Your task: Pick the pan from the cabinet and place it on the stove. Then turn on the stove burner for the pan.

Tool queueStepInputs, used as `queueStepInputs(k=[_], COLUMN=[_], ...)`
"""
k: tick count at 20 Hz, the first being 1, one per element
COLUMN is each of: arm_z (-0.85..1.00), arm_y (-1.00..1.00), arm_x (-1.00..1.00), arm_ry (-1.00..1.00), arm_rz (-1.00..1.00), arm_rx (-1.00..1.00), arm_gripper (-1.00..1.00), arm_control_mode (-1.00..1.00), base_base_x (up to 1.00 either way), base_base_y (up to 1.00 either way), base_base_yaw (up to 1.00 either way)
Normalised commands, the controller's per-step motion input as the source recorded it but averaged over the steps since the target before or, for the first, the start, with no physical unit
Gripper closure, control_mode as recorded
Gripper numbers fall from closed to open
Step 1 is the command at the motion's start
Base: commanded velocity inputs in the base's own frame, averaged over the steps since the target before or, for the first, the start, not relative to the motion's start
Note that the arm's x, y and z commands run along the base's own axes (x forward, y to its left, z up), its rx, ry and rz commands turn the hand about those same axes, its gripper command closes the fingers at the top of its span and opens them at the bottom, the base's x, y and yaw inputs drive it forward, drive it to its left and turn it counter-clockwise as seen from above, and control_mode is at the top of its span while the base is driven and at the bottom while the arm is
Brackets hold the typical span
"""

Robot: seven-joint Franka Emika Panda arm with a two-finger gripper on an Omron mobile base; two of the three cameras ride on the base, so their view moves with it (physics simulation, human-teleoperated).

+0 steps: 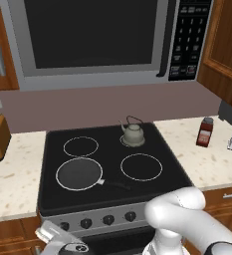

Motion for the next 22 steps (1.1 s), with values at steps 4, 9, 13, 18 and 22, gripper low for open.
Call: queueStepInputs(k=[4, 9, 13, 18, 22], arm_z=[0.0, 0.0, -0.02, -0.09, -0.16], arm_y=[-0.01, -0.02, -0.01, -0.28, -0.37], arm_x=[0.0, 0.0, 0.0, 0.0, 0.0], arm_ry=[-0.2, -0.14, -0.07, -0.03, 0.0], arm_rz=[0.07, 0.08, 0.06, 0.07, 0.1], arm_rx=[-0.3, -0.29, -0.23, -0.11, -0.04], arm_gripper=[-1.0, -1.0, -1.0, -1.0, -1.0], arm_control_mode=[-1.0, -1.0, -1.0, -1.0, -1.0], base_base_x=[0.0, 0.0, 0.0, 0.0, 0.0], base_base_y=[0.0, 0.0, 0.0, 0.0, 0.0], base_base_yaw=[0.0, 0.0, 0.0, 0.0, 0.0])
